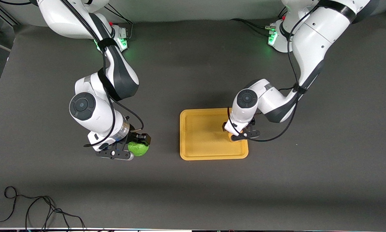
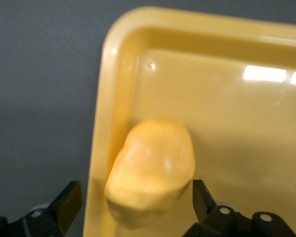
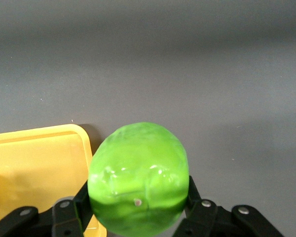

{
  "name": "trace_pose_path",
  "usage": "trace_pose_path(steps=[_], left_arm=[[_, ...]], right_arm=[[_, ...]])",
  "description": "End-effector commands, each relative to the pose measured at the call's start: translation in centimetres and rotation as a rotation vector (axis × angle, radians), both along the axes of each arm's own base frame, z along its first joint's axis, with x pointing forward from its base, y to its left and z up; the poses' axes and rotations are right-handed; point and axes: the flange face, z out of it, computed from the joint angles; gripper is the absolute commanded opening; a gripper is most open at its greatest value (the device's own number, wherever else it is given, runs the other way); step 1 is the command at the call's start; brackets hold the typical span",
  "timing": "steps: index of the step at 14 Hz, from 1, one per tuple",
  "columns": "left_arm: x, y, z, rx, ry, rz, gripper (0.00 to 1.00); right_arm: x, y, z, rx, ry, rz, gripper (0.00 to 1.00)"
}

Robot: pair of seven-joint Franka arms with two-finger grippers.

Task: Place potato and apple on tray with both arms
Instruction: 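Place the potato on the tray with the left gripper while the right lifts the apple, then lower the apple onto the tray with the right gripper while the left gripper withdraws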

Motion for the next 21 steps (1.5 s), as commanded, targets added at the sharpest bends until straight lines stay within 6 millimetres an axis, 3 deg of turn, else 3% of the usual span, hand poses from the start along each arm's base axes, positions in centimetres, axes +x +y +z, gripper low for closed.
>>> trace_pose_path(steps=[1, 3, 5, 7, 9, 11, 14, 19, 20, 21], left_arm=[[4.8, 5.7, 6.4, 0.05, -0.068, 0.078, 1.0], [7.3, 10.0, 10.8, 0.089, -0.066, 0.056, 1.0], [8.2, 14.5, 15.4, 0.114, -0.076, 0.015, 1.0], [8.6, 20.1, 20.1, 0.065, -0.07, 0.0, 1.0], [8.1, 26.7, 24.2, -0.055, -0.01, -0.069, 1.0], [6.9, 30.6, 27.1, -0.113, 0.034, -0.169, 1.0], [6.0, 32.0, 29.7, -0.084, 0.014, -0.164, 1.0], [5.3, 31.9, 32.3, -0.062, -0.006, -0.154, 1.0], [5.3, 32.0, 32.4, -0.062, -0.007, -0.151, 1.0], [5.3, 32.0, 32.4, -0.062, -0.007, -0.151, 1.0]], right_arm=[[-0.2, 1.7, 0.6, 0.027, 0.016, -0.061, 0.35], [-1.9, 6.2, -0.8, 0.021, 0.032, -0.057, 0.35], [-3.4, 12.3, -2.2, 0.017, 0.023, 0.001, 0.35], [-5.4, 19.9, -5.4, 0.013, 0.009, 0.019, 0.35], [-6.5, 25.1, -9.4, 0.02, -0.004, -0.029, 0.35], [-6.9, 27.0, -12.5, 0.04, -0.035, -0.048, 0.35], [-7.9, 28.2, -16.7, 0.034, -0.041, -0.088, 0.37], [-8.6, 27.4, -18.6, -0.023, 0.012, -0.084, 0.41], [-8.7, 27.4, -18.6, -0.028, 0.018, -0.084, 0.47], [-8.8, 27.4, -18.7, -0.034, 0.023, -0.083, 0.61]])
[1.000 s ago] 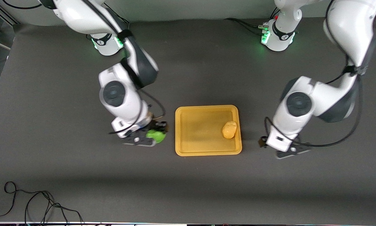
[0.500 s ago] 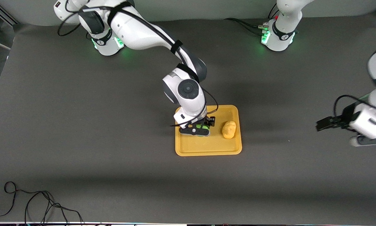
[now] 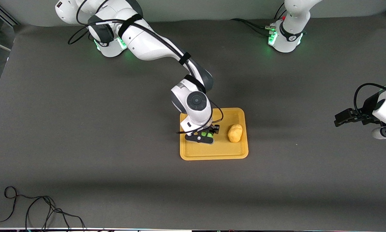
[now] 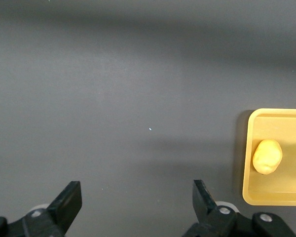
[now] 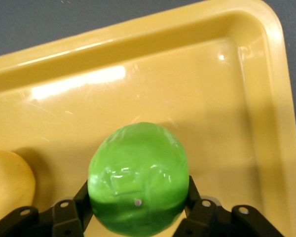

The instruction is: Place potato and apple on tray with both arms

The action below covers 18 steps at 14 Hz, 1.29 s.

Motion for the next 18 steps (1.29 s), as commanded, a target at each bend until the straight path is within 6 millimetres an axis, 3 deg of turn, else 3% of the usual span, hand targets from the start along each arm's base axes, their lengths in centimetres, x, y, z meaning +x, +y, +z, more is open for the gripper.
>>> trace_pose_path(steps=[1, 2, 3, 4, 7, 9, 10, 11, 14, 16, 18], left_arm=[[-0.4, 0.1, 0.9, -0.004, 0.005, -0.002, 1.0], [-0.4, 0.1, 0.9, -0.004, 0.007, -0.001, 1.0], [-0.4, 0.0, 0.9, -0.003, 0.007, -0.001, 1.0], [-0.4, 0.0, 0.9, -0.003, 0.007, -0.001, 1.0], [-0.8, -0.3, 1.4, 0.01, 0.006, -0.003, 1.0], [-0.8, -0.1, 1.3, 0.016, 0.009, -0.001, 1.0], [-0.8, -0.2, 1.3, 0.017, 0.01, -0.001, 1.0], [-0.8, -0.5, 1.3, 0.015, 0.012, -0.004, 1.0], [-0.8, -0.9, 0.9, 0.016, 0.019, -0.01, 1.0], [-0.8, -1.0, 0.8, 0.015, 0.018, -0.013, 1.0], [-0.8, -0.9, 0.6, 0.014, 0.024, -0.012, 1.0]], right_arm=[[-0.1, 0.4, 0.5, -0.011, 0.009, -0.021, 0.76], [-0.2, 0.3, 0.2, -0.014, 0.014, -0.022, 0.8], [-0.2, 0.3, 0.4, -0.013, 0.013, -0.021, 0.95], [-0.1, 0.2, 0.7, -0.009, 0.01, -0.019, 1.0], [0.6, -0.4, 3.1, 0.0, 0.002, -0.025, 1.0], [1.5, -2.2, 7.2, -0.014, 0.024, -0.026, 1.0], [1.8, -4.3, 10.3, -0.025, 0.048, -0.05, 1.0], [2.7, -7.6, 12.9, -0.03, 0.049, -0.055, 1.0], [4.4, -19.1, 20.7, -0.024, 0.02, 0.011, 1.0], [4.9, -26.4, 24.5, -0.028, -0.007, 0.035, 1.0], [4.9, -32.2, 27.8, -0.029, -0.004, 0.036, 1.0]])
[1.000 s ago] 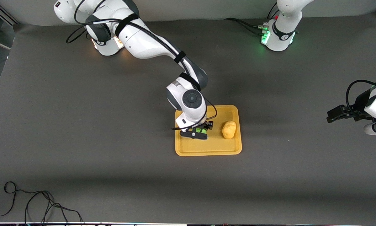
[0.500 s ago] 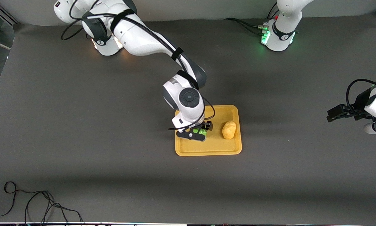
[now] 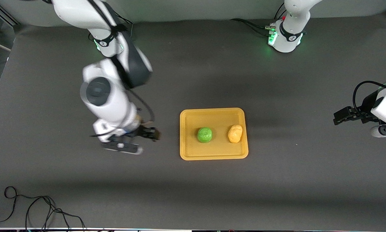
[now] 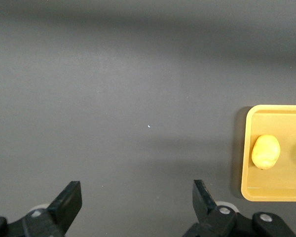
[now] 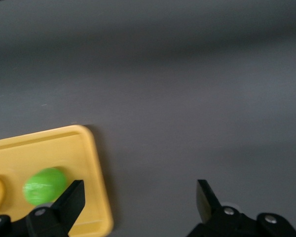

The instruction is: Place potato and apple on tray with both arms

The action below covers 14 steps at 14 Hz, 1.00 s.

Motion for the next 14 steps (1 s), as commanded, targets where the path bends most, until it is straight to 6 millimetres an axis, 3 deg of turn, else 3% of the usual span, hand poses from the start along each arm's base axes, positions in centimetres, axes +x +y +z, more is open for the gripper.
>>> trace_pose_path(steps=[1, 5, 7, 9, 14], left_arm=[[-0.6, -0.3, 0.3, 0.011, 0.014, -0.001, 1.0], [-0.5, -0.3, -0.3, 0.018, 0.014, -0.001, 1.0], [-0.6, -0.5, -0.1, 0.02, 0.013, -0.001, 1.0], [-0.6, -0.5, -0.1, 0.02, 0.014, 0.0, 1.0], [-0.6, -0.4, -0.1, 0.02, 0.014, 0.002, 1.0]], right_arm=[[-2.2, -6.7, 3.3, 0.015, 0.038, 0.002, 1.0], [-2.7, -16.0, 8.9, -0.01, 0.032, 0.06, 1.0], [-3.8, -19.7, 10.2, -0.009, 0.077, 0.095, 1.0], [-4.0, -21.7, 11.3, -0.039, 0.076, 0.115, 1.0], [-4.2, -22.7, 12.1, -0.045, 0.083, 0.103, 1.0]])
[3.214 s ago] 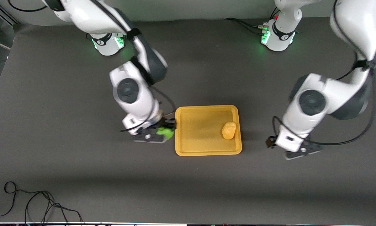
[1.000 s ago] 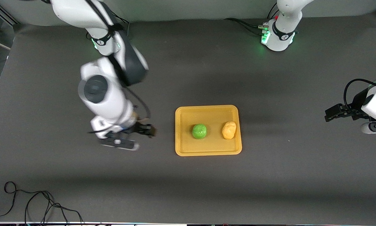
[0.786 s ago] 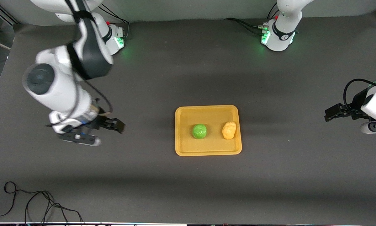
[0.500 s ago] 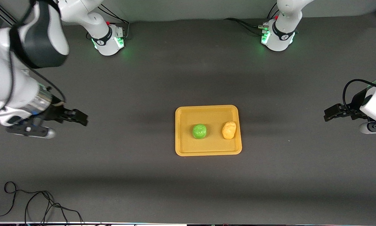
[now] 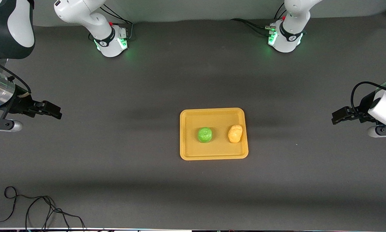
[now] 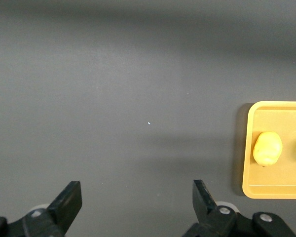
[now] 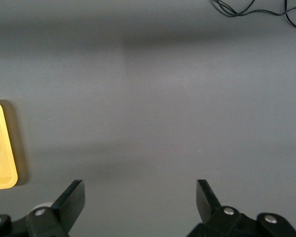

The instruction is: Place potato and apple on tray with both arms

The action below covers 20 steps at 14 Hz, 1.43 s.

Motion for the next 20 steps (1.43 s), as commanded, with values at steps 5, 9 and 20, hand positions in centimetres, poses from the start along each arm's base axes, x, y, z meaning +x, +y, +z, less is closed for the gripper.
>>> trace_pose_path(steps=[5, 9, 20], left_arm=[[-0.7, -0.4, 0.7, 0.021, 0.004, 0.004, 1.0], [-0.7, -1.0, 0.7, 0.02, 0.004, -0.002, 1.0], [-0.6, -1.7, 0.5, 0.017, 0.005, 0.015, 1.0]], right_arm=[[-1.8, -2.3, 2.4, 0.076, -0.001, -0.001, 1.0], [-3.7, -2.9, 2.7, 0.095, 0.022, 0.006, 1.0], [-5.2, -2.8, 2.2, 0.033, 0.004, -0.042, 1.0]])
